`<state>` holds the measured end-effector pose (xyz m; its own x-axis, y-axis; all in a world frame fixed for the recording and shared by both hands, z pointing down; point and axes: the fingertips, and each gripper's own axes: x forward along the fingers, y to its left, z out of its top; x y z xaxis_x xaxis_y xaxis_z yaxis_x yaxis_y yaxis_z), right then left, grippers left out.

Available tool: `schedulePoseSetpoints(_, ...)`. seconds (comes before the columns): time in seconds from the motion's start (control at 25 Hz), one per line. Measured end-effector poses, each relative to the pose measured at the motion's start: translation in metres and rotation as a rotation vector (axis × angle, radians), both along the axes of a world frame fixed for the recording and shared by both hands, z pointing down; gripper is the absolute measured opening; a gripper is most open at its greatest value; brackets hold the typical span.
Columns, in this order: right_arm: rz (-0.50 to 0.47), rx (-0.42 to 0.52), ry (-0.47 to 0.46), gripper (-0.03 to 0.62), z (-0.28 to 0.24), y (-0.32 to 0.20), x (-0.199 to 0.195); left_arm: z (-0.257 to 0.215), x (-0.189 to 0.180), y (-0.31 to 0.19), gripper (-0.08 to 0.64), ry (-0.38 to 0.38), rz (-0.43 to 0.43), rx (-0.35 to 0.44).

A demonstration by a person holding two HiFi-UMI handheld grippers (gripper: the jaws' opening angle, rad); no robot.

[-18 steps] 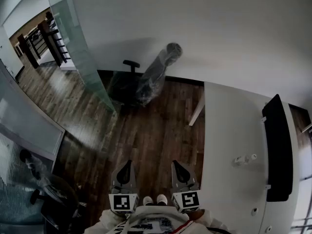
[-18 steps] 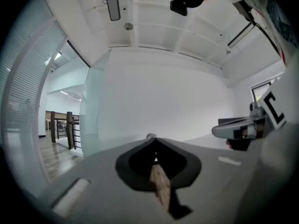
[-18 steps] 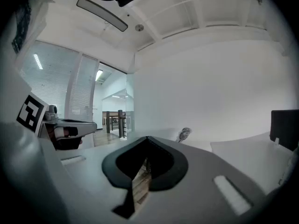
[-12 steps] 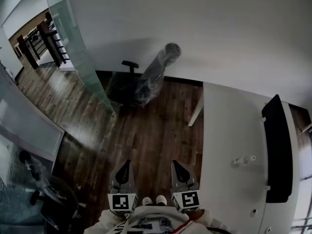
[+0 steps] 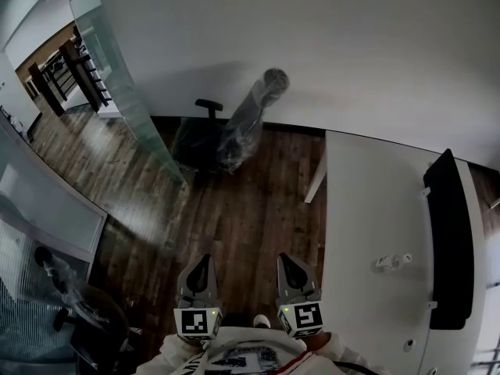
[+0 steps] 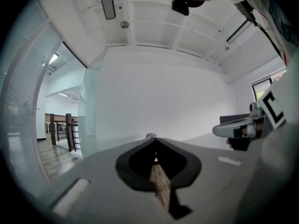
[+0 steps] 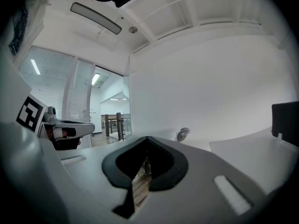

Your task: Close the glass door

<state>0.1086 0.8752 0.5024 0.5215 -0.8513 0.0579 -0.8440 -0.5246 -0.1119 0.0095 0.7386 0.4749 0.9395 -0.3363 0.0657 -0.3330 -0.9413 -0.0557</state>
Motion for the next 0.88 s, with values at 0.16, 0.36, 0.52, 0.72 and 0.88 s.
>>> schedulePoseSetpoints(0.16, -0.016, -0.002, 0.001, 0.006, 0.003, -0.01, 0.005, 0.005, 0.003, -0.012, 0.003, 0.006, -0.017, 0.006)
schedulePoseSetpoints(0.36, -0.044, -0.022, -0.001, 0.006, 0.009, -0.04, 0.012, 0.01, 0.009, -0.039, 0.003, -0.004, -0.04, -0.006)
schedulePoseSetpoints(0.52, -0.059, -0.036, -0.003, 0.006, 0.018, -0.077, 0.028, 0.023, 0.023, -0.077, 0.003, 0.011, -0.059, -0.02)
schedulePoseSetpoints(0.72, -0.064, -0.052, 0.029, 0.006, 0.004, -0.137, 0.056, 0.018, 0.05, -0.135, 0.003, 0.014, -0.049, -0.046)
schedulePoseSetpoints(0.88, -0.071, -0.067, 0.005, 0.006, 0.009, -0.184, 0.07, 0.028, 0.064, -0.18, 0.003, -0.008, -0.053, -0.07)
